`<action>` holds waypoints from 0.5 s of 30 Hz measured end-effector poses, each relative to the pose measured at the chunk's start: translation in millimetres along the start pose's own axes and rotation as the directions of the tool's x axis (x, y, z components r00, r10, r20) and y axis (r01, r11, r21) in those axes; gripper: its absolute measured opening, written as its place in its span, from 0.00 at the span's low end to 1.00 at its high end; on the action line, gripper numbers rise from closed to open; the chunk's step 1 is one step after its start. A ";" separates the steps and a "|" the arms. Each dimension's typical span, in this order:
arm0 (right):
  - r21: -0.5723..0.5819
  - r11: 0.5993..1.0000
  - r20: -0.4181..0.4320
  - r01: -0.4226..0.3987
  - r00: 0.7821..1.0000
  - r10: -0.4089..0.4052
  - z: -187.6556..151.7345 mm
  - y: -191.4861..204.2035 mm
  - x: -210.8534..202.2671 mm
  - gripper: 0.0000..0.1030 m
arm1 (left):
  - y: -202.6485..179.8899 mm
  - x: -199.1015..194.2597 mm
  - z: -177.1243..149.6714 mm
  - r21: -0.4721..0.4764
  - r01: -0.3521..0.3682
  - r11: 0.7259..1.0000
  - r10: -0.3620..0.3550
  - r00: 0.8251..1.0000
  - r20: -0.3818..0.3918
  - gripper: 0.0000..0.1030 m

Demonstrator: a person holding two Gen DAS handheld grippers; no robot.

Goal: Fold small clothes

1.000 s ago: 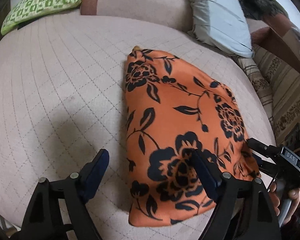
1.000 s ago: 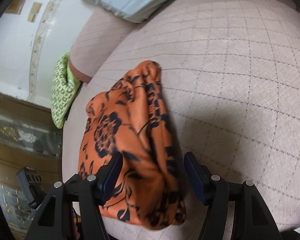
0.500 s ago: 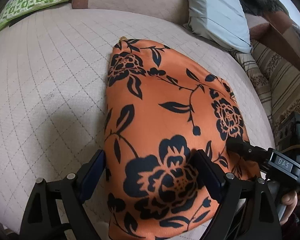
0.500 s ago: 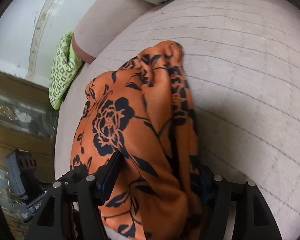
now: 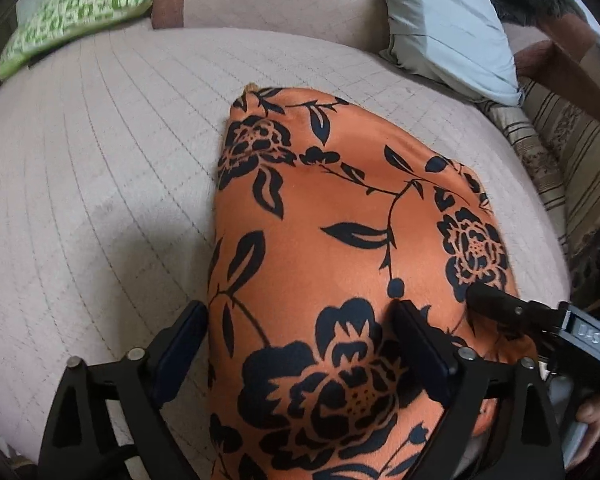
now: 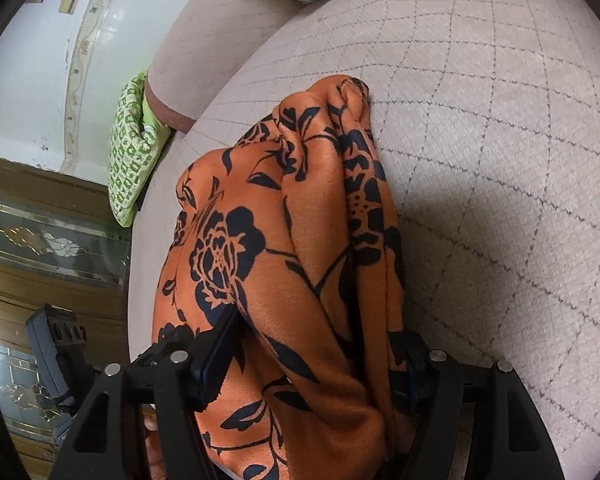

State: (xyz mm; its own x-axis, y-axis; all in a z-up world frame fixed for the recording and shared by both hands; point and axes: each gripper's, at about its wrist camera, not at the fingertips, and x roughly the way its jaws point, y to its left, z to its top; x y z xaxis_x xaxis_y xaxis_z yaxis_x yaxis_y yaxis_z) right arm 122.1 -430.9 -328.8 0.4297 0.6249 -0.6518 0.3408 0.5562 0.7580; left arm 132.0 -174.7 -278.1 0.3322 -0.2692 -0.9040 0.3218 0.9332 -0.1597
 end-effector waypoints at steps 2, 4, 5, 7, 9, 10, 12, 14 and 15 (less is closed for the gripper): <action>0.000 1.000 -0.003 -0.004 1.000 0.004 -0.3 -0.7 1.2 0.70 | -6.9 4.0 0.9 0.025 -0.019 1.000 0.019 1.000 0.007 0.97; -0.002 1.000 -0.009 -0.010 1.000 0.010 -0.7 -2.2 2.0 0.70 | -9.3 9.5 1.2 0.030 -0.008 1.000 0.008 1.000 -0.004 0.97; -0.002 1.000 -0.010 -0.012 1.000 0.012 -1.2 -4.3 0.7 0.70 | -9.2 10.6 1.5 0.028 -0.006 1.000 0.006 1.000 -0.002 0.98; -0.009 1.000 -0.013 -0.011 1.000 0.011 -1.3 -5.3 0.0 0.70 | -8.5 12.7 2.9 0.029 0.009 1.000 -0.009 1.000 -0.001 0.98; -0.020 1.000 -0.012 -0.005 1.000 0.005 -1.8 -2.5 1.2 0.70 | -5.9 15.2 3.8 0.032 0.033 0.999 -0.033 0.999 0.000 0.97; -0.025 1.000 -0.012 -0.003 1.000 0.003 -2.4 -1.2 1.6 0.70 | -3.4 16.7 4.1 0.028 0.050 0.998 -0.050 0.999 0.001 0.97; -0.040 0.999 -0.009 0.003 1.000 -0.003 -4.3 2.8 2.8 0.68 | 1.4 18.5 4.3 0.020 0.084 0.996 -0.084 0.996 0.014 0.91; -0.058 0.998 -0.009 0.006 1.000 -0.007 -6.2 6.2 3.8 0.59 | 4.5 16.0 0.4 0.031 0.095 0.995 -0.097 0.995 0.035 0.84; -0.066 0.998 -0.008 0.006 1.000 -0.006 -7.2 8.0 4.2 0.57 | 3.6 13.4 -0.8 0.041 0.098 0.994 -0.099 0.994 0.044 0.82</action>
State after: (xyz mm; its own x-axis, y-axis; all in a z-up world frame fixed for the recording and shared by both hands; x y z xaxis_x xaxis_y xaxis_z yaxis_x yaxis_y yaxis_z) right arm 120.6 -419.9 -325.6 0.4209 0.6257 -0.6567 0.2873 0.5947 0.7508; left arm 136.9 -174.8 -291.1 0.3374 -0.3710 -0.8652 0.3887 0.8920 -0.2309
